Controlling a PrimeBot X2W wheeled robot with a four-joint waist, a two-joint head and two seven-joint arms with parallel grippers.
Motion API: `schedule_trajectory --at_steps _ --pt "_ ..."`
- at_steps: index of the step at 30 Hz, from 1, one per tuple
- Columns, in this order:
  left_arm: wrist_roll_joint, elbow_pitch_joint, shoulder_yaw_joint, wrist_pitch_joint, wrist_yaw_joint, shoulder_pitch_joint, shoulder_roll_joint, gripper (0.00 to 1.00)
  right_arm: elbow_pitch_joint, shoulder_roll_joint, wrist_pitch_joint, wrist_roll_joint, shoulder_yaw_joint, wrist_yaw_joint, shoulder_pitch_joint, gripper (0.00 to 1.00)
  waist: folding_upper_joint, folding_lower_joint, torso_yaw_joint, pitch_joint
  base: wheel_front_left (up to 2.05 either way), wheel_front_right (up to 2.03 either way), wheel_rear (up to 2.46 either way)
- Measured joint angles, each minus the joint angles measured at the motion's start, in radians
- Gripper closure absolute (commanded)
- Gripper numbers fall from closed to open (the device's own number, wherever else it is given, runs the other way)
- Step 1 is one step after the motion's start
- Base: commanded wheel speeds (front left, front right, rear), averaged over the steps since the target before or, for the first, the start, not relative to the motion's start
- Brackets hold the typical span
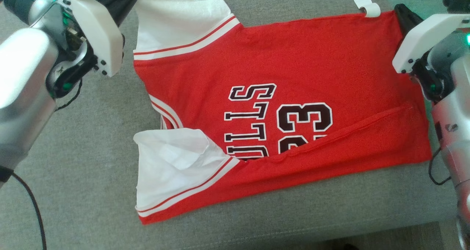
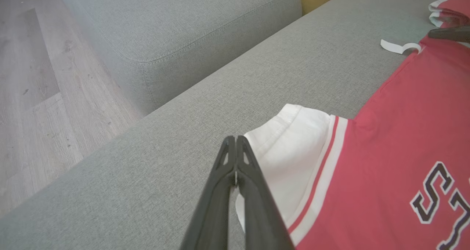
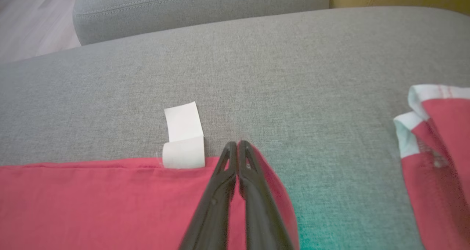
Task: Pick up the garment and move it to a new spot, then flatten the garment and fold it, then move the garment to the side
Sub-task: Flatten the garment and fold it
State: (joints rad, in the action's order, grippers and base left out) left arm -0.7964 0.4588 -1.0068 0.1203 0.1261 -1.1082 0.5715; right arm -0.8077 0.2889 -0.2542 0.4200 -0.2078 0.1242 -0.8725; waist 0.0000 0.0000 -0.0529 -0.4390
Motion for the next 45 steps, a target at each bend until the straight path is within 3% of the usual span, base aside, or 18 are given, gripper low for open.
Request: schedule_trajectory --at_steps 13,21,29,35,41,45 --pt "0.049 0.073 -0.004 -0.148 0.000 -0.016 0.007 1.00 -0.033 0.028 0.116 0.024 0.041 0.000 -0.048 1.00 0.0000 0.0000 0.010 0.004 0.00 0.00 0.00" --pt "0.051 0.127 0.020 -0.219 0.000 -0.080 -0.022 1.00 -0.072 0.051 0.168 0.037 0.060 0.000 -0.071 1.00 0.0000 0.0000 0.020 0.027 0.00 0.00 0.00" --pt "-0.011 0.051 0.015 -0.241 0.000 0.047 -0.010 1.00 -0.083 0.077 0.190 0.084 0.049 0.000 -0.009 1.00 0.0000 0.0000 0.049 0.076 0.00 0.00 0.00" --pt "-0.054 -0.110 0.010 -0.264 -0.058 0.218 0.054 1.00 -0.058 0.098 0.197 0.112 0.034 0.000 0.117 1.00 0.0000 0.0000 0.073 0.133 0.00 0.00 0.00" --pt "-0.102 -0.317 -0.002 -0.285 -0.165 0.412 0.124 1.00 0.008 0.117 0.196 0.145 0.039 0.000 0.248 1.00 0.0000 0.0000 0.102 0.179 0.00 0.00 0.00" --pt "-0.103 -0.392 -0.048 -0.284 -0.193 0.511 0.147 1.00 0.043 0.123 0.186 0.146 0.053 0.000 0.334 1.00 0.0000 0.0000 0.115 0.191 0.00 0.00 0.00"
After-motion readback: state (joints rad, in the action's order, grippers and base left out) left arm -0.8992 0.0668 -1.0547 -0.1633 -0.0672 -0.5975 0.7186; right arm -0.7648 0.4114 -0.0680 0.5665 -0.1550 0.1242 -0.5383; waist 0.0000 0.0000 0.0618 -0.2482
